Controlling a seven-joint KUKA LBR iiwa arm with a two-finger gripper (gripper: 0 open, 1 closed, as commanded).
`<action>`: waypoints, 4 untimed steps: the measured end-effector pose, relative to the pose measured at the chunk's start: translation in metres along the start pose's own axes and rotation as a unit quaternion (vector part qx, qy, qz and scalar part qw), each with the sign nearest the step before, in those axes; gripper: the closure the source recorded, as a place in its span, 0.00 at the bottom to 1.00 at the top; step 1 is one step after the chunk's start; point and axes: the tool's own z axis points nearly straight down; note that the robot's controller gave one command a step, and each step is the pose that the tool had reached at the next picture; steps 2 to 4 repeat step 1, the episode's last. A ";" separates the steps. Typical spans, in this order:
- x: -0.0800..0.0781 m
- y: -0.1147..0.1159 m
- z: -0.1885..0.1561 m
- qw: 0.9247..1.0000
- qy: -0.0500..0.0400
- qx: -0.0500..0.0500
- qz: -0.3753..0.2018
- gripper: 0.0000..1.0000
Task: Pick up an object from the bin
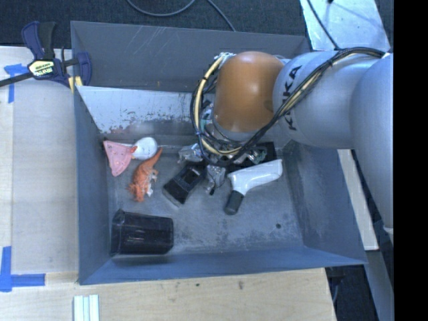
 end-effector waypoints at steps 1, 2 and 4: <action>0.000 0.000 -0.001 1.000 0.000 0.000 0.000 1.00; 0.000 0.000 -0.001 1.000 0.000 0.000 0.000 1.00; 0.000 0.000 -0.001 1.000 0.000 0.000 0.000 1.00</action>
Offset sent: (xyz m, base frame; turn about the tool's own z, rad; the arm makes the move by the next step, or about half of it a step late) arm 0.0000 0.0001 0.0364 0.0000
